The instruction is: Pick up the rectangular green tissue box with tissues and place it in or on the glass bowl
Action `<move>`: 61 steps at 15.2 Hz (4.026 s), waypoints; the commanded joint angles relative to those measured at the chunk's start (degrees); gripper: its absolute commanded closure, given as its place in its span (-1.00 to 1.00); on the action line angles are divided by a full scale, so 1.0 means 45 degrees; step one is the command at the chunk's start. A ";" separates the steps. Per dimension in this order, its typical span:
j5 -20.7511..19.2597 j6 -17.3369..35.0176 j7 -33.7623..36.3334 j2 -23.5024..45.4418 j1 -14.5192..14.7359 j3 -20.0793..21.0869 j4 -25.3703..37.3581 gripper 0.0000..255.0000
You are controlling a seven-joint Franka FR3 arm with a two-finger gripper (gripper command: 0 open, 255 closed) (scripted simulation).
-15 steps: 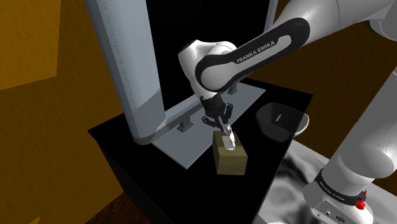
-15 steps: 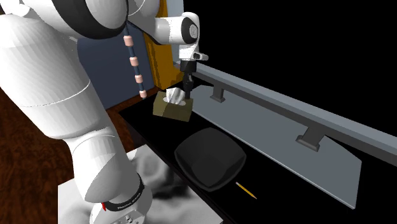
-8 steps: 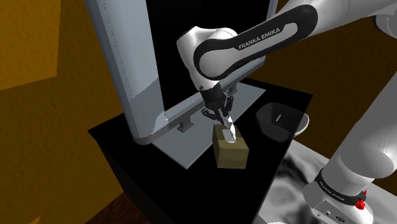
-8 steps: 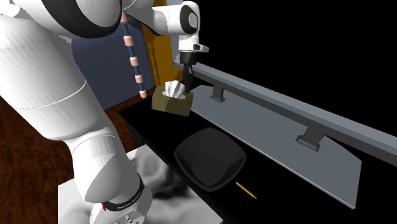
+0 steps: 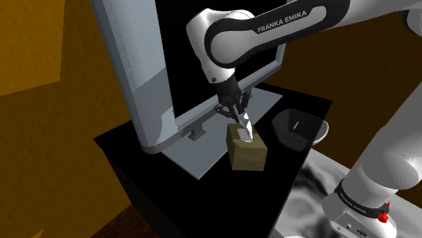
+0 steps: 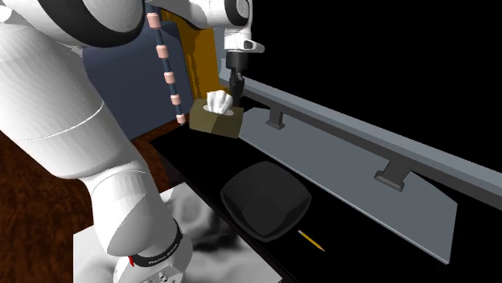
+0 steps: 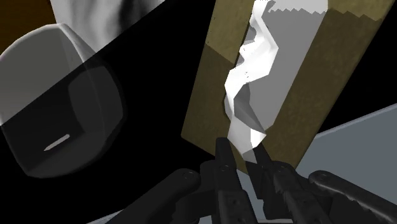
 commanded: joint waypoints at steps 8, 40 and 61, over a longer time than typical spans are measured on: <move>0.0030 -0.1500 -0.0201 -0.0147 -0.0025 -0.0035 0.1381 1.00; -0.2938 -0.1632 -0.9176 -0.5785 -0.2683 -0.6041 -0.2182 1.00; -0.2986 0.1737 -0.8160 -0.5874 -0.2615 -0.6213 -0.5790 1.00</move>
